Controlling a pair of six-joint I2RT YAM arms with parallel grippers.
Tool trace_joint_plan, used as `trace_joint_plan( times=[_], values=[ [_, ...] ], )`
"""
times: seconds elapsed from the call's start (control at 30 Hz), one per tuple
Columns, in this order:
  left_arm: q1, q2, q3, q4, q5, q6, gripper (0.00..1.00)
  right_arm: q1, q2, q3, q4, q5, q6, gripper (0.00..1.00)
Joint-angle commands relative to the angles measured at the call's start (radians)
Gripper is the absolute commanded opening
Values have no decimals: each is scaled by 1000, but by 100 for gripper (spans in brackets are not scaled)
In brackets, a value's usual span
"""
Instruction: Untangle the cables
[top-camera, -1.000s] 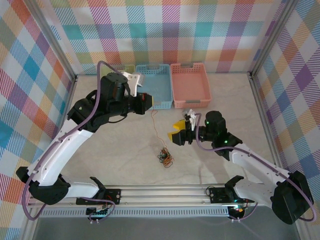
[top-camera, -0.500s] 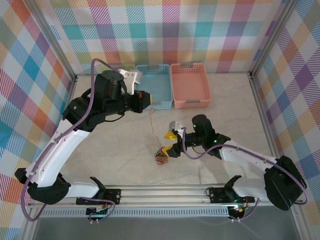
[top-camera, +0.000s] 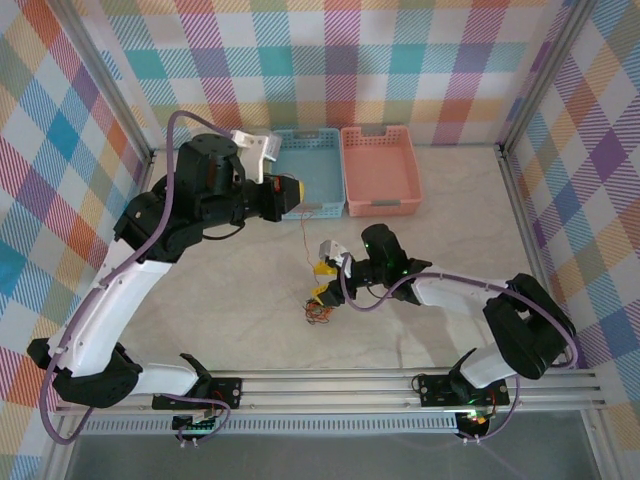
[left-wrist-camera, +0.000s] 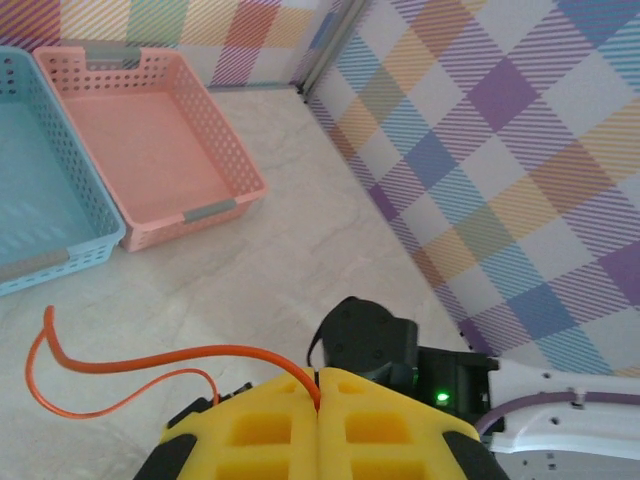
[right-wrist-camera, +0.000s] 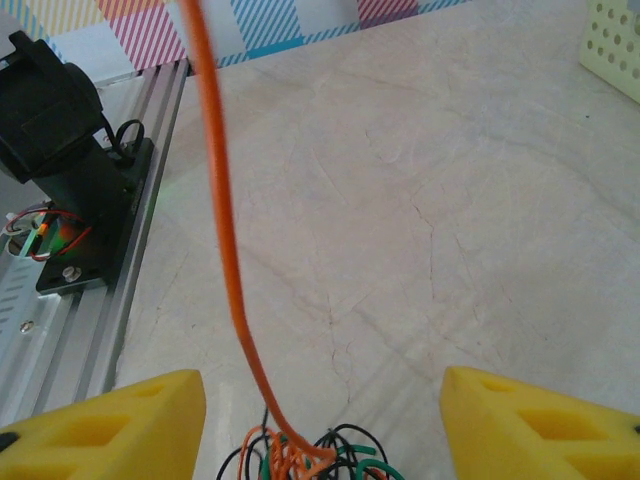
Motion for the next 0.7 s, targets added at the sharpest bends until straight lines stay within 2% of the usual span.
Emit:
trace_joint_plan(
  times=[0.0, 0.33, 0.67],
  values=[
    [10, 9, 55, -5, 38, -24, 0, 5, 38, 38, 59, -12, -5, 61],
    [10, 24, 63, 23, 92, -65, 0, 5, 158, 86, 123, 54, 49, 44],
    [10, 50, 75, 24, 100, -73, 0, 8, 217, 103, 180, -47, 47, 48]
  ],
)
